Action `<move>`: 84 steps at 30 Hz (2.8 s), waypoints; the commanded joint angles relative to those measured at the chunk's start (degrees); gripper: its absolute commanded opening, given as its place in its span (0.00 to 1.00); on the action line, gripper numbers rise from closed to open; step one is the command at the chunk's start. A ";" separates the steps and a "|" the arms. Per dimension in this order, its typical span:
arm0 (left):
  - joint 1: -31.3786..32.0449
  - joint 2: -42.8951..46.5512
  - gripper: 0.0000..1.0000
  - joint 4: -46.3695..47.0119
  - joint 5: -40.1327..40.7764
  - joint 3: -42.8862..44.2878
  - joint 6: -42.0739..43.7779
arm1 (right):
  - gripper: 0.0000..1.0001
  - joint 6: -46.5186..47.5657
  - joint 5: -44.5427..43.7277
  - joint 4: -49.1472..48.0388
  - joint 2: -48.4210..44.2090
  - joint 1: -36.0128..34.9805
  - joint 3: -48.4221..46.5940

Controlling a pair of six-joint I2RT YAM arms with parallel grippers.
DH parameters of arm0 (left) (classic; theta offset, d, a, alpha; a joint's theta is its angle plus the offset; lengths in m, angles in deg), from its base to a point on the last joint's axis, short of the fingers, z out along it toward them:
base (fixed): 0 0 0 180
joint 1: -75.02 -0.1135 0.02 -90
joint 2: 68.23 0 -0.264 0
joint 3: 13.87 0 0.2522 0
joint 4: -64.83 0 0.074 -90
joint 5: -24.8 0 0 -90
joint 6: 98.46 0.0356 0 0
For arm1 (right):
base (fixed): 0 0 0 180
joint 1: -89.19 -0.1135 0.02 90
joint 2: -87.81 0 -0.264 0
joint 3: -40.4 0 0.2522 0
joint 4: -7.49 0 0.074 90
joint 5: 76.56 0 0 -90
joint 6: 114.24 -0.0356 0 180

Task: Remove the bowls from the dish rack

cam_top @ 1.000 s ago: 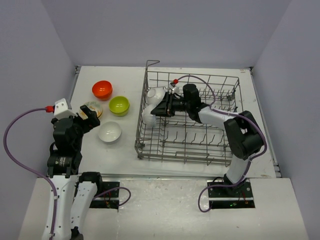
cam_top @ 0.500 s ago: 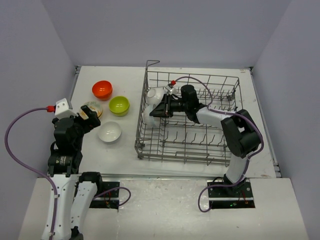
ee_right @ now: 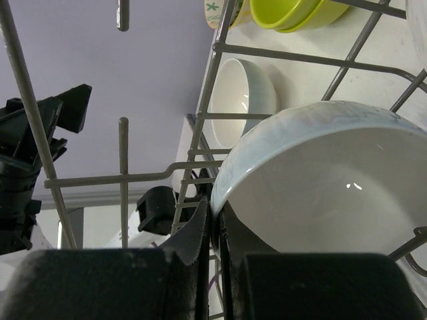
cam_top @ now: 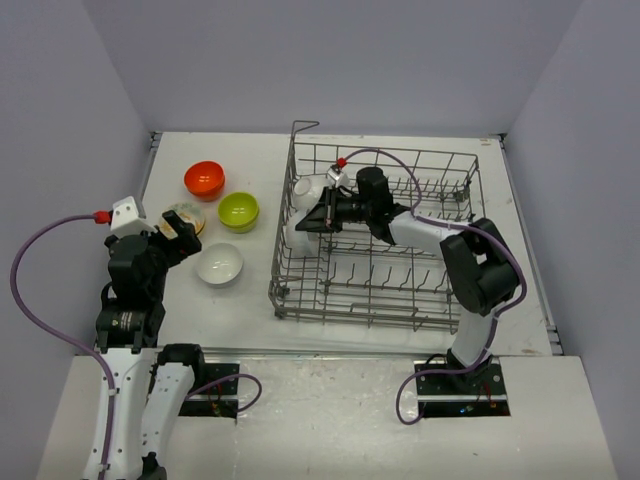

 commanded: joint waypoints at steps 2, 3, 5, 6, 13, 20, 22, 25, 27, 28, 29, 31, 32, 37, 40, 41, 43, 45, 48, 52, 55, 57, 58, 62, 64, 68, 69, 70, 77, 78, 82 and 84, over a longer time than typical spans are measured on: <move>-0.25 -1.27 1.00 1.21 -3.02 2.57 1.03 | 0.00 3.04 1.87 -2.51 -5.00 -0.97 1.05; -0.25 -1.71 1.00 0.59 -3.73 4.32 0.59 | 0.00 3.92 1.87 -3.04 -5.87 -0.88 1.66; -0.25 -3.11 1.00 -0.03 -5.14 7.57 0.07 | 0.00 4.89 1.69 -4.71 -8.25 -0.79 2.19; -0.25 -4.42 1.00 -0.38 -5.58 8.63 0.06 | 0.00 5.25 1.43 -5.76 -9.04 -0.79 2.80; -0.25 -15.06 1.00 -3.19 -16.99 21.89 0.24 | 0.00 14.62 -1.55 -6.39 -20.01 0.09 5.01; 6.32 -29.62 1.00 -8.72 -21.32 41.22 0.94 | 0.00 44.41 -14.03 26.31 -34.79 -2.72 -4.91; 12.27 -33.60 1.00 -12.14 -19.39 49.22 1.38 | 0.00 58.19 -19.90 35.05 -36.72 -8.24 -9.99; 23.33 -42.98 1.00 -15.74 -13.59 58.72 1.56 | 0.00 67.81 -30.89 52.44 -37.88 -16.16 -15.88; 30.64 -46.17 1.00 -17.60 -10.86 64.86 1.73 | 0.00 68.96 -37.57 58.62 -36.48 -20.01 -19.06; 32.60 -48.27 1.00 -17.95 -10.94 66.03 1.91 | 0.00 68.97 -40.21 63.53 -36.03 -21.52 -21.51; 34.36 -48.82 1.00 -17.52 -11.20 66.82 2.26 | 0.00 68.45 -45.54 65.40 -35.33 -24.49 -22.06; 38.32 -49.70 1.00 -16.73 -11.04 66.92 2.26 | 0.00 67.74 -48.39 69.27 -34.98 -27.14 -23.21; 39.72 -50.05 1.00 -16.73 -10.86 66.92 2.35 | 0.00 66.78 -51.63 69.99 -34.97 -29.59 -23.30; 45.71 -53.39 1.00 -21.47 -5.41 66.13 3.58 | 0.00 65.19 -60.00 71.31 -34.54 -34.98 -23.03; 46.50 -53.22 1.00 -21.21 -5.84 61.05 3.75 | 0.00 64.93 -61.76 71.40 -34.27 -35.94 -23.12; 46.85 -53.13 0.99 -21.12 -6.19 60.24 3.93 | 0.00 65.01 -62.20 71.31 -34.27 -36.03 -23.21; 47.99 -53.39 0.97 -21.12 -7.42 59.19 4.54 | 0.00 65.19 -63.78 71.22 -34.01 -36.12 -23.56; 48.70 -54.35 0.95 -21.82 -7.95 58.83 4.98 | 0.00 65.37 -64.92 71.40 -33.40 -36.21 -24.26; 50.02 -55.93 0.90 -23.93 -4.11 59.01 4.90 | 0.00 65.54 -67.03 71.49 -32.69 -36.30 -25.31; 50.54 -56.99 0.61 -24.81 -2.07 59.27 4.72 | 0.00 65.72 -69.31 71.49 -31.64 -36.47 -26.28; 50.72 -58.31 0.25 -25.60 -0.57 60.67 4.90 | 0.00 65.72 -70.64 71.40 -30.59 -36.74 -26.99; 50.81 -59.72 0.13 -26.74 0.22 62.16 4.90 | 0.00 65.54 -71.52 71.05 -30.14 -36.83 -27.16; 50.98 -60.24 0.01 -27.18 0.66 62.52 4.98 | 0.00 65.45 -72.04 71.13 -29.79 -36.83 -27.08; 51.16 -59.90 0.00 -26.92 4.42 63.05 4.37 | 0.00 65.19 -72.49 70.00 -29.70 -36.91 -26.29; 51.16 -58.67 0.00 -26.31 7.06 62.70 3.23 | 0.00 65.10 -73.27 68.34 -30.31 -36.91 -25.59; 50.90 -55.07 0.00 -24.38 14.00 61.38 1.03 | 0.43 64.84 -73.54 65.26 -32.77 -36.91 -23.56; 49.77 -54.28 0.00 -23.76 14.89 61.21 -0.28 | 0.71 64.49 -73.72 64.29 -33.56 -36.91 -22.52; 48.71 -52.62 0.00 -23.58 15.68 61.03 -0.90 | 0.80 64.31 -73.54 62.97 -34.35 -36.91 -21.98; 24.77 -41.19 0.00 -18.67 18.15 52.70 -5.03 | 0.99 61.42 -77.04 57.17 -45.59 -36.83 -16.01; 21.57 -38.65 0.00 -17.79 16.58 50.85 -5.12 | 0.99 60.72 -78.02 56.12 -46.74 -36.91 -14.87; 3.12 -35.12 0.00 -11.91 4.07 35.16 -5.03 | 0.99 56.93 -80.66 55.23 -50.70 -35.25 -13.01; -5.07 -33.89 0.00 -6.72 -4.22 29.15 -5.30 | 0.99 52.81 -81.62 55.23 -51.93 -34.46 -12.22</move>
